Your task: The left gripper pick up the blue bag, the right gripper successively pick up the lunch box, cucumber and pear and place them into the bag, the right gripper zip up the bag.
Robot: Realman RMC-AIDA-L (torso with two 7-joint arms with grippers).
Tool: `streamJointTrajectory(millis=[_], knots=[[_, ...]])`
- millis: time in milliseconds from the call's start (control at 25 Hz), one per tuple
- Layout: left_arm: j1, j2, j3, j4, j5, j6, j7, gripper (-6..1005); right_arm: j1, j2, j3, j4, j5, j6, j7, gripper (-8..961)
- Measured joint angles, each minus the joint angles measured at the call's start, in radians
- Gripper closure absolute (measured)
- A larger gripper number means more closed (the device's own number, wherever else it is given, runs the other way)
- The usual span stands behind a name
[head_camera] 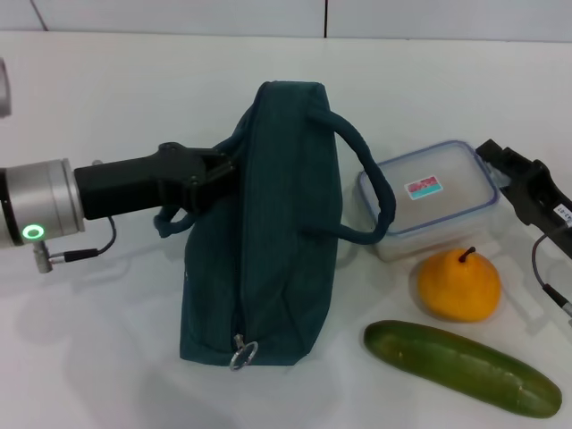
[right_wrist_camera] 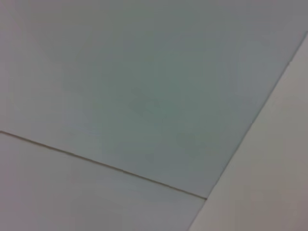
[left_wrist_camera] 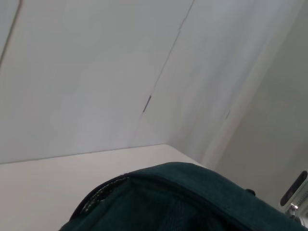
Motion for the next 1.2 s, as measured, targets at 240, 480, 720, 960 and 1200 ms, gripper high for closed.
streamJointTrajectory(millis=[240, 480, 720, 960, 1200], knots=[[-0.005, 0.001, -0.001, -0.005, 0.000, 0.000, 0.004, 956, 0.000, 0.000, 0.000, -0.001, -0.005, -0.005, -0.006, 748], [-0.005, 0.001, -0.005, -0.005, -0.013, 0.000, 0.007, 956, 0.007, 0.000, -0.008, -0.009, -0.011, 0.000, -0.074, 843], [-0.002, 0.005, -0.008, -0.005, -0.065, 0.006, -0.009, 956, 0.002, 0.000, -0.005, -0.056, -0.059, -0.024, -0.148, 858], [0.001, 0.007, -0.008, -0.005, -0.080, 0.007, -0.029, 956, -0.019, 0.000, -0.013, -0.129, -0.076, -0.169, -0.301, 859], [0.014, 0.005, -0.008, -0.005, -0.128, 0.010, -0.053, 955, -0.022, -0.003, -0.021, -0.174, -0.085, -0.230, -0.350, 859]])
